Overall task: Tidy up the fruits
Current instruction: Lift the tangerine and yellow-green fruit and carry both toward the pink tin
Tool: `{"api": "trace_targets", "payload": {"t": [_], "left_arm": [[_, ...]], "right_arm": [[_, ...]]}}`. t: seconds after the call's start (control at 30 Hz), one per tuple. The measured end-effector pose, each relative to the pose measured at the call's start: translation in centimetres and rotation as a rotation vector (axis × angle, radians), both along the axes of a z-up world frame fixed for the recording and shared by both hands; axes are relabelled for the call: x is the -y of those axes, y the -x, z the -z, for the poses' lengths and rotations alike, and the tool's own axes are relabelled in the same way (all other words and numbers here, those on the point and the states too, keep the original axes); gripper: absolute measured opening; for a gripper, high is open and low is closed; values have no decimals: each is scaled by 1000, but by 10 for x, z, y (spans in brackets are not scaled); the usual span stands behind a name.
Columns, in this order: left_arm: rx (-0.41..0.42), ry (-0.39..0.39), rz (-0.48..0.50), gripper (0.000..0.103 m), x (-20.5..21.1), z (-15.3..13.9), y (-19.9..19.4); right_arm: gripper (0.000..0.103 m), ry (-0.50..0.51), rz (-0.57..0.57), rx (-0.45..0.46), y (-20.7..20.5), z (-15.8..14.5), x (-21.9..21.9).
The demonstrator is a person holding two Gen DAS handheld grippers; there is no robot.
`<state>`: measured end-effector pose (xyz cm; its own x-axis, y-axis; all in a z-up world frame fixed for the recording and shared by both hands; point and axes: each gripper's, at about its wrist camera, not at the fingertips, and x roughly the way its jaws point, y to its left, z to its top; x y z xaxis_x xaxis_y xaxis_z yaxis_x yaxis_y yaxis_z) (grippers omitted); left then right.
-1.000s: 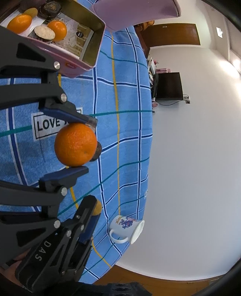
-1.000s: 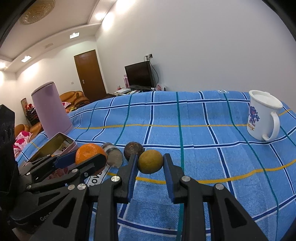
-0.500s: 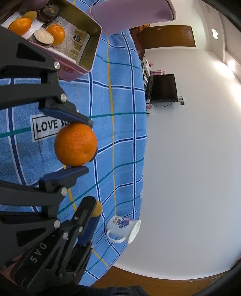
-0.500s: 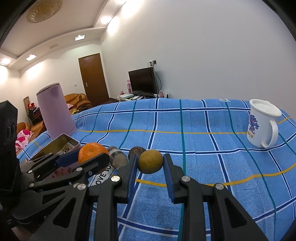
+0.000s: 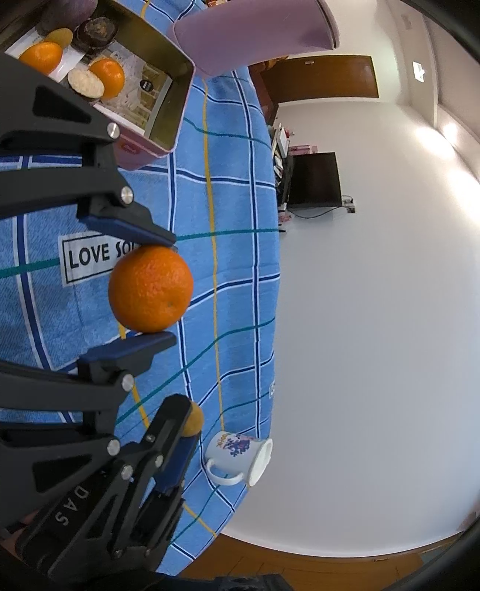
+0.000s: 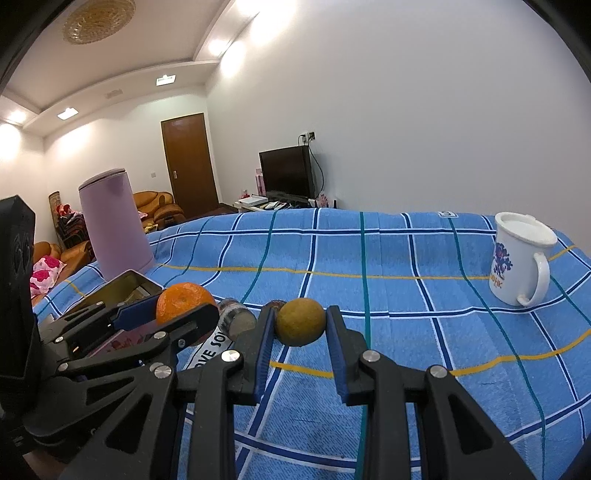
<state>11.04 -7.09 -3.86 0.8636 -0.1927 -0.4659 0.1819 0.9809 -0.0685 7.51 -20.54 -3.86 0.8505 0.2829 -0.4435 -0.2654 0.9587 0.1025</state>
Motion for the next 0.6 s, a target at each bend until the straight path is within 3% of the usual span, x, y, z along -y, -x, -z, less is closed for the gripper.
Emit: {"api": "trace_targets", "payload": {"t": [0.6], "left_arm": [[38, -13, -41, 49, -5, -4, 12]], "right_arm": [[30, 25, -5, 76, 15, -6, -6]]}}
